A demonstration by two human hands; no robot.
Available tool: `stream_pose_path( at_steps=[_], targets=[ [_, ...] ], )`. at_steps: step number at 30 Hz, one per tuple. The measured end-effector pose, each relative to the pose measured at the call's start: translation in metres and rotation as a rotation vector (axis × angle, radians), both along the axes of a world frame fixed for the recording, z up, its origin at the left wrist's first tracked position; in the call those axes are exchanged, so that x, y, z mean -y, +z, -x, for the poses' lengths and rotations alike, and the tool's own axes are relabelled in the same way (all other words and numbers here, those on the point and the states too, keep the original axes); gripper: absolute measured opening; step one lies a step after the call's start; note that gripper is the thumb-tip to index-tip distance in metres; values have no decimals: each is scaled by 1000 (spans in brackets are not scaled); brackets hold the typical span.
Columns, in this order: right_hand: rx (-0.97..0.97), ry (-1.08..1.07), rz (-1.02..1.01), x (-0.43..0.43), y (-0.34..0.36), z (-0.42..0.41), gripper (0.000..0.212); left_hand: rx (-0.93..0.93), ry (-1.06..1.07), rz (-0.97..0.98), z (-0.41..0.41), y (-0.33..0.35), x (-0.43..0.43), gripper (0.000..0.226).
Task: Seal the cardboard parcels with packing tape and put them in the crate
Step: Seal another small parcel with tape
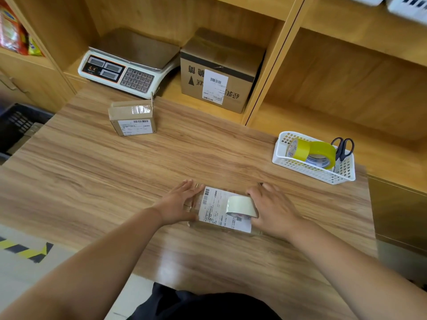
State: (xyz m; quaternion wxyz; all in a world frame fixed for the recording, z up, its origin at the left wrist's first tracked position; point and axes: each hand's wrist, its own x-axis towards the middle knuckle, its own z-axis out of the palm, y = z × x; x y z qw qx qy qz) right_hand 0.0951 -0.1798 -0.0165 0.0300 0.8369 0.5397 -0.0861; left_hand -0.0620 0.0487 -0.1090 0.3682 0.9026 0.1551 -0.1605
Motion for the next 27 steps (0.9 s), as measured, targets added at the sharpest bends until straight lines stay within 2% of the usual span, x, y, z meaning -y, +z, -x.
stream_pose_path(
  at_steps=[3, 9, 11, 15, 17, 20, 23, 27],
  targets=[
    [-136, -142, -56, 2, -10, 0, 40, 7, 19, 15, 1, 0, 1, 100],
    [-606, -460, -185, 15, -17, -1, 32, -9, 33, 33, 0, 2, 3, 100],
    [-672, -514, -229, 13, -15, 0, 29, -19, 37, 30, 0, 2, 3, 100],
    [-706, -485, -261, 7, -2, -1, 35, -28, 44, 28, 1, 1, 3, 100],
    [-666, -470, -229, 14, 9, -7, 41, -34, 45, 32, 2, 2, 3, 99],
    [-517, -479, -97, 40, 20, -29, 29, -39, 49, 43, 2, 3, 3, 98],
    [-450, -471, 14, 62, 26, -39, 24, -36, 57, 61, 2, 4, 4, 98],
    [-174, -236, 93, 60, 25, -34, 27, -45, 71, 77, 1, 4, 5, 98]
  ],
)
